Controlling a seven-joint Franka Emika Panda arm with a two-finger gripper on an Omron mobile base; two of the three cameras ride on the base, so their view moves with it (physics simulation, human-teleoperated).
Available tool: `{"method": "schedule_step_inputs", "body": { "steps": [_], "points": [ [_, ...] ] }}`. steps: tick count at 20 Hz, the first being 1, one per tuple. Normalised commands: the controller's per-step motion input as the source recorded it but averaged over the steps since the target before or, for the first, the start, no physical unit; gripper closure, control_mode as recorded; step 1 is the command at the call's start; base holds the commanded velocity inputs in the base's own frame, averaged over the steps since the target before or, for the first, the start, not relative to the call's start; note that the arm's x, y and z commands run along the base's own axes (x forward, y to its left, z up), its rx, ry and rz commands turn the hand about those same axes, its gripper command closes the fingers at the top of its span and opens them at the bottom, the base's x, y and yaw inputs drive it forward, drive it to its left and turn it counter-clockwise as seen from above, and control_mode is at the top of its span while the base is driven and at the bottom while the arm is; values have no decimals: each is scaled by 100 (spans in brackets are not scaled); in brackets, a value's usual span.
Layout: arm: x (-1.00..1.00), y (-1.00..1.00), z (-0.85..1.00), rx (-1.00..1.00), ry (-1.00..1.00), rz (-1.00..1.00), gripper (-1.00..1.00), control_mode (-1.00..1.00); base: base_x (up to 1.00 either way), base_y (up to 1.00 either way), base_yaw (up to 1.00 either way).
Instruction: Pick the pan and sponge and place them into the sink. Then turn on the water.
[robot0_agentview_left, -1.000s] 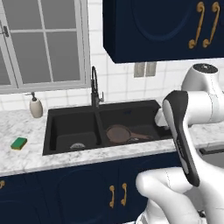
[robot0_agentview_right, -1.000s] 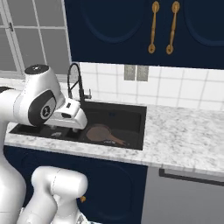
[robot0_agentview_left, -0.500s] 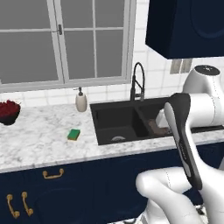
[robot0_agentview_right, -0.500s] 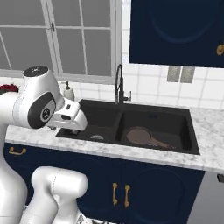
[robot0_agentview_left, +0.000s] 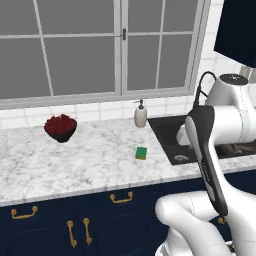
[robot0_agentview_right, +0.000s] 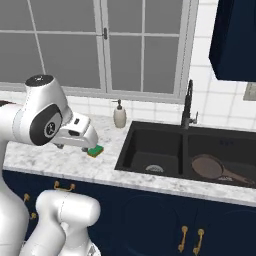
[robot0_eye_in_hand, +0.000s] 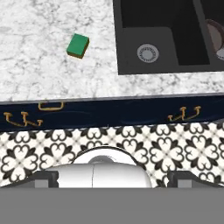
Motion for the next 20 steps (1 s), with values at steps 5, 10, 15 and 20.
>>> {"method": "schedule_step_inputs", "body": {
  "steps": [5,10,15,20],
  "points": [
    [0,0,0,0,0,0,-100,100,24,51,0],
    [0,0,0,0,0,0,-100,100,31,55,0],
    [0,0,0,0,0,0,-100,100,36,8,0],
    [0,0,0,0,0,0,-100,100,39,0,0]
  ]
}}
